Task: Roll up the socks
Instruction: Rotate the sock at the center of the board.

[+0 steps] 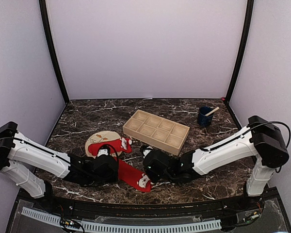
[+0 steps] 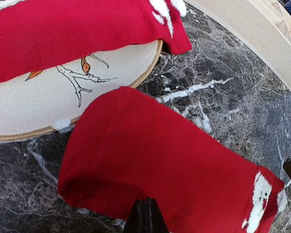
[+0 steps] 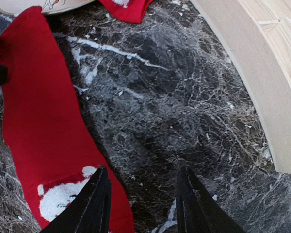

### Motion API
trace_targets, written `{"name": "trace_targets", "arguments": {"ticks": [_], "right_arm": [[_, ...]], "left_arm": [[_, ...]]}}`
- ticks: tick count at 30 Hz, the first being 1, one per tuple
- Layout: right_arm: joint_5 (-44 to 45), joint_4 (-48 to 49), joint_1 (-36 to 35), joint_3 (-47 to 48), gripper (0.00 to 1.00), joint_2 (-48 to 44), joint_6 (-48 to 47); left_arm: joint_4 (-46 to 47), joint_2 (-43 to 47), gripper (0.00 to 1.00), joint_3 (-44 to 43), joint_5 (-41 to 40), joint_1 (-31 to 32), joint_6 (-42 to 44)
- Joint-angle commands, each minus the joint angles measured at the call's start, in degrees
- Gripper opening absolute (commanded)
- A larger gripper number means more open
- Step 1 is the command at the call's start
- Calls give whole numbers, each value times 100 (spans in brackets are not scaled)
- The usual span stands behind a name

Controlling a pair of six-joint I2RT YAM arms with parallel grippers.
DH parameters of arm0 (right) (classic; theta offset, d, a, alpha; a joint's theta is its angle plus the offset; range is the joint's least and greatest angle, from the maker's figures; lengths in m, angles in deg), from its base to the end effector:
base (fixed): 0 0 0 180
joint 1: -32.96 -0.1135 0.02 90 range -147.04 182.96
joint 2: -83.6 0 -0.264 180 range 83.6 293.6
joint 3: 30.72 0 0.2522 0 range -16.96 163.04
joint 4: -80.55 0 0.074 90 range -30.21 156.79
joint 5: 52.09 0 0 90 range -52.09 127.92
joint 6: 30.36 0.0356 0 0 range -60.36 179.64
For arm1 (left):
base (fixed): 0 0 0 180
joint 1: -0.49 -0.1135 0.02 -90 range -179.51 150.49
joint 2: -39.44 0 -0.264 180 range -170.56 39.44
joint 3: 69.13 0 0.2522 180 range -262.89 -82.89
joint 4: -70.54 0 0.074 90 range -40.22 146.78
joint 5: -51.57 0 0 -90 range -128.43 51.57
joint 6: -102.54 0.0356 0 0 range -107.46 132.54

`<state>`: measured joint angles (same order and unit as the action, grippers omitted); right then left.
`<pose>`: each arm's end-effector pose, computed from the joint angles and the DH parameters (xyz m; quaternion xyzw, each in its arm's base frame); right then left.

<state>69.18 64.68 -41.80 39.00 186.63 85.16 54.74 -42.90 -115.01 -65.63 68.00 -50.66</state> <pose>0.1121 0.3411 0.1532 -0.2906 0.8596 0.0959 0.4091 0.1116 -0.2269 0.1417 -0.0414 0.9219 -0.1929 0.3333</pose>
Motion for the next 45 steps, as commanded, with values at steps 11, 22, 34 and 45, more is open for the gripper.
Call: {"name": "trace_targets", "arguments": {"ticks": [11,22,34,45], "right_arm": [[-1070,-23,-69,-164,34,-60,354],[-1268,-450,-67,-336,34,-86,782],[-1630,-458,-220,-628,33,-317,1378],[-1545,-507,-424,-346,38,-98,1711]], "left_arm": [[365,-556,0,-303,641,-367,655],[701,-1063,0,-663,1189,-636,1481],[1123,-1745,0,-1304,1828,-916,2577],[1442,-1999,0,-1403,2140,-1161,2854]]}}
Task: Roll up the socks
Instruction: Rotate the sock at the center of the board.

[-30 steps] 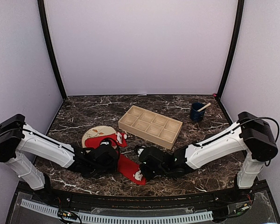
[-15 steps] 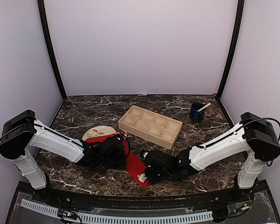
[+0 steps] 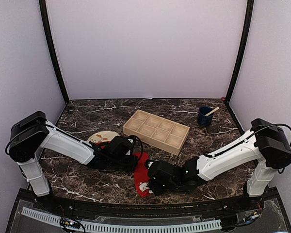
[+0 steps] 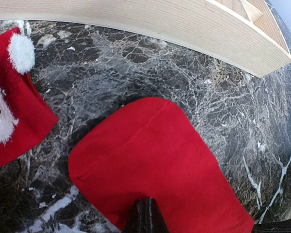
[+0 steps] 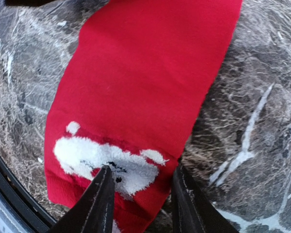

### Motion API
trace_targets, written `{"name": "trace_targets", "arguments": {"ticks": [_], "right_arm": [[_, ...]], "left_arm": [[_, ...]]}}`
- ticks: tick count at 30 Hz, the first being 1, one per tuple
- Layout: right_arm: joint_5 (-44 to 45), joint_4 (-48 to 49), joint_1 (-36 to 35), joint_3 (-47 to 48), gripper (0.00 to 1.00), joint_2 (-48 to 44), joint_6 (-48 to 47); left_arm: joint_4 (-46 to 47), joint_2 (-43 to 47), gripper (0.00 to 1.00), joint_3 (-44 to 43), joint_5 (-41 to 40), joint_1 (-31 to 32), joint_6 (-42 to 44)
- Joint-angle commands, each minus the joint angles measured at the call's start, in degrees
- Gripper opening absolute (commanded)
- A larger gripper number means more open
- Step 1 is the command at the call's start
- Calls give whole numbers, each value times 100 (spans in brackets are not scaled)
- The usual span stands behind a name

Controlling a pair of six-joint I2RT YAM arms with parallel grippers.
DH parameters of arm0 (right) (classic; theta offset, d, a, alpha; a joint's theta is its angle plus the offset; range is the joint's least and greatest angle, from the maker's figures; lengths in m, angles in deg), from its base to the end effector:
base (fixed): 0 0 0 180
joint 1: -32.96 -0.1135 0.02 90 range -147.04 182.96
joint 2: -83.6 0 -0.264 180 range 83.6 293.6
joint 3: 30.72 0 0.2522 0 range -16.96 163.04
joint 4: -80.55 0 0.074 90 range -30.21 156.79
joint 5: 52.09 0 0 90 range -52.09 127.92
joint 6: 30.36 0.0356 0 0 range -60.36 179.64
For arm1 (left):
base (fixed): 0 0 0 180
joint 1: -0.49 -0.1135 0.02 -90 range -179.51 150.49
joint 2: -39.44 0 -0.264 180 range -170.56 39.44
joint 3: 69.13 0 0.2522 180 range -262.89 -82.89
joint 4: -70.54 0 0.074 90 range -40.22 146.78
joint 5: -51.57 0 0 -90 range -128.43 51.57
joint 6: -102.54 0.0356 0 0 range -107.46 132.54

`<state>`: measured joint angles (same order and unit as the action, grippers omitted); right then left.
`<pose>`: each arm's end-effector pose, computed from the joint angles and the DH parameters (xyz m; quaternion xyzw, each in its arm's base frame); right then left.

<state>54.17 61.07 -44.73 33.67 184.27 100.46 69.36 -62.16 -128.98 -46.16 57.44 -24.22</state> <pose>0.0807 0.3233 0.1343 -0.2597 0.9107 0.1814 0.2651 0.1901 -0.2834 0.1297 0.1338 0.9053 -0.2484 0.3175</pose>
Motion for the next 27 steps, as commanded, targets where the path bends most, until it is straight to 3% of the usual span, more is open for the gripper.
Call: {"name": "trace_targets", "arguments": {"ticks": [1,6,12,22,27], "right_arm": [[10,-182,-140,231,39,153,179],[752,-526,-141,526,46,3,213],[2120,-1370,-99,1335,63,-412,141],[3145,-1576,187,2434,66,-1379,106],[3741,-1333,261,3014,70,-1670,65]], "left_arm": [[56,-44,0,41,218,-131,226],[295,101,0,101,370,-315,374],[614,591,4,312,525,-562,449],[871,2026,22,1167,789,-557,386],[761,2191,27,1415,748,-116,467]]}}
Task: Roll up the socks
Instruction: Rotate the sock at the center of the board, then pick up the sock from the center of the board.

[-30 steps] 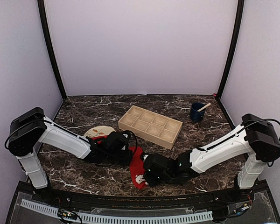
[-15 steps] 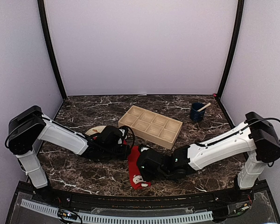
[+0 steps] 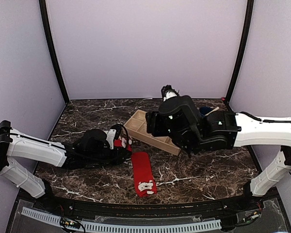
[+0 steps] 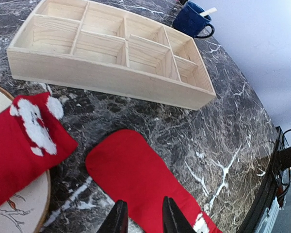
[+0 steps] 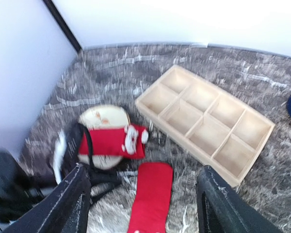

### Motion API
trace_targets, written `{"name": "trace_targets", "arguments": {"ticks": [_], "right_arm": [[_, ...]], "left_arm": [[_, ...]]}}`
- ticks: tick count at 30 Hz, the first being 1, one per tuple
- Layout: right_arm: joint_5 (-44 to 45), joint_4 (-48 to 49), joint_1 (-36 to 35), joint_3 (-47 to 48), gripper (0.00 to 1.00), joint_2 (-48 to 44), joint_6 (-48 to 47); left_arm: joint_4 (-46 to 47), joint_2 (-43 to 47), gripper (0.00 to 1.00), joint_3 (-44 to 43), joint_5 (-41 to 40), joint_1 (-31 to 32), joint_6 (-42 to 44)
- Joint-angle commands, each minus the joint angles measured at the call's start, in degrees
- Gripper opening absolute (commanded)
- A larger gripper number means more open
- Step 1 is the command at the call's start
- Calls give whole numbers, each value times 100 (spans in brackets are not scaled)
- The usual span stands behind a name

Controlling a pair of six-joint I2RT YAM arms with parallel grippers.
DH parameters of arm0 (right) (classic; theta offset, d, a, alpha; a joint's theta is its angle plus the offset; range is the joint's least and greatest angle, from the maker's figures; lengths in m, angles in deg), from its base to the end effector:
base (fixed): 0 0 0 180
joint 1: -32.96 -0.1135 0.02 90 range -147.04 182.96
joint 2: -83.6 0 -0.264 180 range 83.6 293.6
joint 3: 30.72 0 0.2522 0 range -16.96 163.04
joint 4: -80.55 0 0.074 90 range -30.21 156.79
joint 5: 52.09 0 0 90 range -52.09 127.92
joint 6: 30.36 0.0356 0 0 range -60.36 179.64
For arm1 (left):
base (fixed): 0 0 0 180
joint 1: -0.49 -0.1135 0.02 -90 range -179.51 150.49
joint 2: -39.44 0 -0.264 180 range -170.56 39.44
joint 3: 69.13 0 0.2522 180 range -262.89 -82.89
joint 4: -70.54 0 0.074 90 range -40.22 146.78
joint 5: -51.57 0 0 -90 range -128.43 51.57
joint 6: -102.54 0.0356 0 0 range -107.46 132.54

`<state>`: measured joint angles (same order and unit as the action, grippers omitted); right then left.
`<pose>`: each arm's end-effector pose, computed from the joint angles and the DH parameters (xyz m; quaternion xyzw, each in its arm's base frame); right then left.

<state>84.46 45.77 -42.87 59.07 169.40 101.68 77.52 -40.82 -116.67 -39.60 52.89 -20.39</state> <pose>0.1075 0.3203 0.3439 -0.0453 0.8210 0.2114 0.5285 0.1752 -0.2263 0.1898 0.1378 0.8355 -0.3541 0.3969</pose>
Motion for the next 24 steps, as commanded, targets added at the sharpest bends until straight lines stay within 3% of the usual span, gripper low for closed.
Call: {"name": "trace_targets", "arguments": {"ticks": [1,9,24], "right_arm": [[792,187,108,653,71,-188,-63],[793,-169,519,1827,74,7,160],[309,-59,696,2315,77,185,72]], "left_arm": [[-150,11,27,169,57,461,111],[-444,-307,27,104,-12,1097,-4],[-1534,-477,38,-422,-664,2085,452]]}}
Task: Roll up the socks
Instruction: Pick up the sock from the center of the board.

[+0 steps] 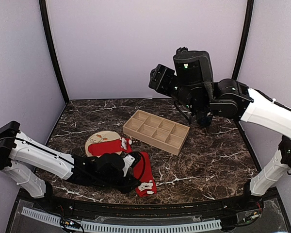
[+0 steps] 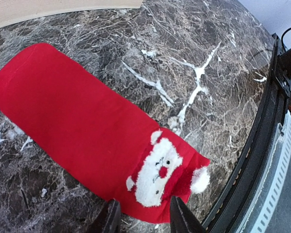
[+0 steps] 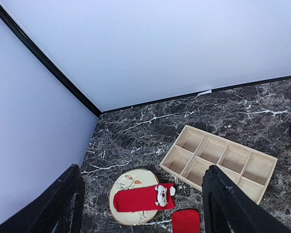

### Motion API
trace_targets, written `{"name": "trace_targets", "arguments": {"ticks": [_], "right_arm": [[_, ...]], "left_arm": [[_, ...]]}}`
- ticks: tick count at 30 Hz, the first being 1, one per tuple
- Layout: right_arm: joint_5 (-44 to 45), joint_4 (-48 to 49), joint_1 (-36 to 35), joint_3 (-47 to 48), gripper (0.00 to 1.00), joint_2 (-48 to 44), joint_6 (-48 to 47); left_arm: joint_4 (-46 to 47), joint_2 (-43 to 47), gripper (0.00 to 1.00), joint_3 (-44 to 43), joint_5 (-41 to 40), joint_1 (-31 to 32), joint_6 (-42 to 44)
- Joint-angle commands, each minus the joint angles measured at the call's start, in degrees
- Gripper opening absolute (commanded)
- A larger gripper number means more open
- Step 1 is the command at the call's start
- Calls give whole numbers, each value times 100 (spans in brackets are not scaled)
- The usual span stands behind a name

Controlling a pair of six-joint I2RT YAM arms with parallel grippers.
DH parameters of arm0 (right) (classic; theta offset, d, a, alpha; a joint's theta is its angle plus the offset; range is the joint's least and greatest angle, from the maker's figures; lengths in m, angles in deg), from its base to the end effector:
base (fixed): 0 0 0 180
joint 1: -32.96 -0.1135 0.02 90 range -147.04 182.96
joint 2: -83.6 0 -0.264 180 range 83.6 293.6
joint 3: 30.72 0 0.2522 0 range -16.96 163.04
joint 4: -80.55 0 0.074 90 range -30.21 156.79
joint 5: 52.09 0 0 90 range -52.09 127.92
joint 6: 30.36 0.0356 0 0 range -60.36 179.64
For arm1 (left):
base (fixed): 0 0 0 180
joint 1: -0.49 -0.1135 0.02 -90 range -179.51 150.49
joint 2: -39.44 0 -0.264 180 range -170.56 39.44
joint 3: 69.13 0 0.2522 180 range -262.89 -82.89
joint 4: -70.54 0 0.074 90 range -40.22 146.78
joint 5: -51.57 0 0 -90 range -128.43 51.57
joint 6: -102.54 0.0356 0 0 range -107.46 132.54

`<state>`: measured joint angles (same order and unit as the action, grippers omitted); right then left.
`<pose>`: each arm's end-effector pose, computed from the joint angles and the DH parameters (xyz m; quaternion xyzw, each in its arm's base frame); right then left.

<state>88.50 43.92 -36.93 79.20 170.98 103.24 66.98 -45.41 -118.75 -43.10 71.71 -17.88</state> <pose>0.1409 0.3047 0.4504 0.0938 0.7540 0.2803 0.5867 0.0953 -0.2714 0.1624 0.2976 0.8507 -0.3115 0.3013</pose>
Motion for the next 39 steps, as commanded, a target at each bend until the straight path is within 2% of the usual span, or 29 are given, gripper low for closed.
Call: {"name": "trace_targets", "arguments": {"ticks": [1,7,15,30,34,39], "right_arm": [[-124,130,117,333,77,52,-106],[-290,165,126,270,77,76,-168],[-319,156,221,316,78,117,-196],[34,892,271,-1604,77,-473,-481],[19,957,298,-1810,77,-572,-494],[46,873,312,-1837,76,-546,-464]], "left_arm": [[-536,-29,39,-250,-349,266,229],[-858,-191,49,-456,-547,602,441],[-1105,-428,52,-655,-780,822,538],[-1338,-1028,52,-1072,-1023,964,1000],[-1481,-1215,52,-1233,-1045,987,1078],[-1611,-1373,44,-1354,-1080,1059,1108]]}}
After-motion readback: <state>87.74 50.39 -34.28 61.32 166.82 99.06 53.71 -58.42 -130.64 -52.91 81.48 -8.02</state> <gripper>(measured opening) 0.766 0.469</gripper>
